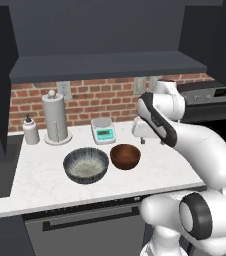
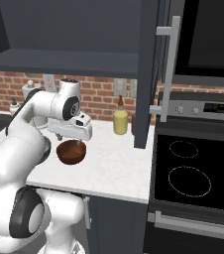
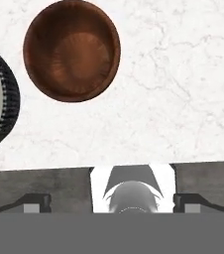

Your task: Pick up the bowls on the counter and stack them on top of one another in the open cabinet. Place the smaller bowl on top of the larger bowl.

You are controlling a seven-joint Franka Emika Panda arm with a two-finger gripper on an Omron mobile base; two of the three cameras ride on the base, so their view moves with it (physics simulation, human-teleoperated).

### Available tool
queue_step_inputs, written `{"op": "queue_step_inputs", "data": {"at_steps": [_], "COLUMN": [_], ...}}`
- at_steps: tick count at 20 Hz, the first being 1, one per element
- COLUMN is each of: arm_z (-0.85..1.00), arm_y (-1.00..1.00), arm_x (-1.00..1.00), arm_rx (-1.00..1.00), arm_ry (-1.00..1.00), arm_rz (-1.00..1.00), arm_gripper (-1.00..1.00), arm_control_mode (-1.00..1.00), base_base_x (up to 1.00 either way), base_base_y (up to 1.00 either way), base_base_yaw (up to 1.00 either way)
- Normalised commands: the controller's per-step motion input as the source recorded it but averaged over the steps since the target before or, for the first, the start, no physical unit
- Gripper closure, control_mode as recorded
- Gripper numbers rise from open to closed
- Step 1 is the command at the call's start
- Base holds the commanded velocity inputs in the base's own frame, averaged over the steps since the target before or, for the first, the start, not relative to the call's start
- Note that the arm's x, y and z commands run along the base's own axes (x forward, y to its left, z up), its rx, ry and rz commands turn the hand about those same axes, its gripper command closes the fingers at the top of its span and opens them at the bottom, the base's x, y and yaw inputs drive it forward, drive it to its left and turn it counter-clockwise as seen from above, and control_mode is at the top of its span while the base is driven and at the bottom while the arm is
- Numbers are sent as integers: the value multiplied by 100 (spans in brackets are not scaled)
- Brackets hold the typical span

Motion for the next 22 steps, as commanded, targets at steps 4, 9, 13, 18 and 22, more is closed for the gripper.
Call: {"op": "queue_step_inputs", "data": {"at_steps": [4,9,13,18,22], "arm_z": [-99,-65,-44,-49,-46], "arm_y": [3,0,0,0,0], "arm_x": [52,45,34,27,28], "arm_rx": [1,1,7,6,1], "arm_ry": [25,1,0,-1,-3], "arm_rz": [-12,-8,-9,-9,-10], "arm_gripper": [-100,-100,-100,-100,-100], "arm_control_mode": [-100,-100,-100,-100,-100], "base_base_x": [0,0,0,0,0], "base_base_y": [0,0,0,0,0], "base_base_yaw": [0,0,0,0,0]}}
